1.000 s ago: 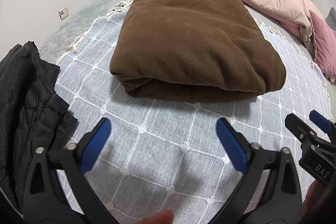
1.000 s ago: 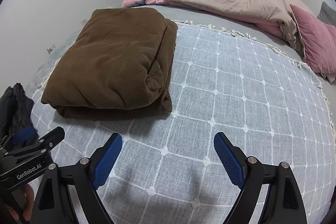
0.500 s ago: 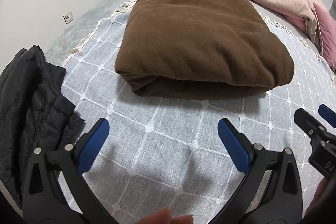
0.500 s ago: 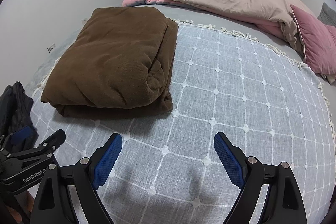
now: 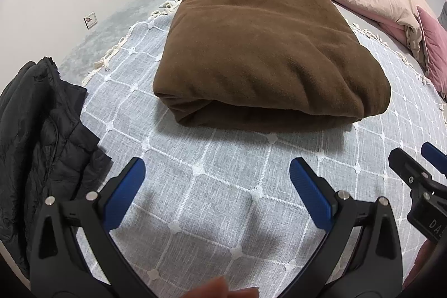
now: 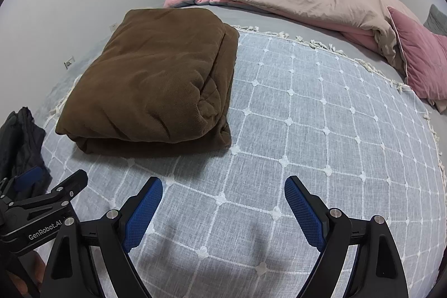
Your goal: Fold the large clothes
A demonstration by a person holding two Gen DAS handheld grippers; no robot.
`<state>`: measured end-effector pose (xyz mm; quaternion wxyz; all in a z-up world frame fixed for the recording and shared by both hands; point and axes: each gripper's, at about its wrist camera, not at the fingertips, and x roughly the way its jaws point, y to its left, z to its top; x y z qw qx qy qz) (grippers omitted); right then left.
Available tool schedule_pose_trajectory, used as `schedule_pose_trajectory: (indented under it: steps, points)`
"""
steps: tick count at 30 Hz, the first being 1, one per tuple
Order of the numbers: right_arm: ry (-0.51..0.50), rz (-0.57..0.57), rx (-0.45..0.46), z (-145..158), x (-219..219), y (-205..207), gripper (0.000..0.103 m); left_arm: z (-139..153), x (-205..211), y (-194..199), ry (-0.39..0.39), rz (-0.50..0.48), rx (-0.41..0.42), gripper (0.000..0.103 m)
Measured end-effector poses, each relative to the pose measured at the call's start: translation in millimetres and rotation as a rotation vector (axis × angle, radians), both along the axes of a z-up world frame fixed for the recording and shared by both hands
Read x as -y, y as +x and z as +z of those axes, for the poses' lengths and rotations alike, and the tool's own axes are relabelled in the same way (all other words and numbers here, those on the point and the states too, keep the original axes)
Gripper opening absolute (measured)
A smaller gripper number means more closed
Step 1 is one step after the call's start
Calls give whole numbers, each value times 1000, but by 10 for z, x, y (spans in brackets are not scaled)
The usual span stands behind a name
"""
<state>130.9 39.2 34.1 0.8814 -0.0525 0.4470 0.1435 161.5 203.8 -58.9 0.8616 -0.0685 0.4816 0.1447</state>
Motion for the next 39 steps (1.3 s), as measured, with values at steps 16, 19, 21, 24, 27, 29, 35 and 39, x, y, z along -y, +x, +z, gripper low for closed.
schedule_pose_trajectory:
  steps: [16,19,21,24,27,29,35,39]
  points:
    - [-8,18,-9,-39,-31,-11,90,8,6,-29,-15,5,-2,102]
    - [-8,18,-10,-41,-27,-11,90,9,8,-32,-15,6,-2,102]
    - [-8,18,-9,-40,-28,-11,90,7,5,-30,-16,6,-2,102]
    - [-9,20,-9,-41,-29,-12,90,1,4,-33,-15,8,-4,102]
    - [-8,18,-10,-40,-34,-12,90,-3,2,-36,-16,10,-5,102]
    - [-9,19,-11,-45,-39,-14,90,-5,-8,-38,-19,12,-5,102]
    - [-9,24,-10,-49,-44,-34,90,-11,-21,-45,-25,26,-9,102]
    - [-6,18,-8,-17,-9,-66,90,15,76,-46,-36,1,-1,102]
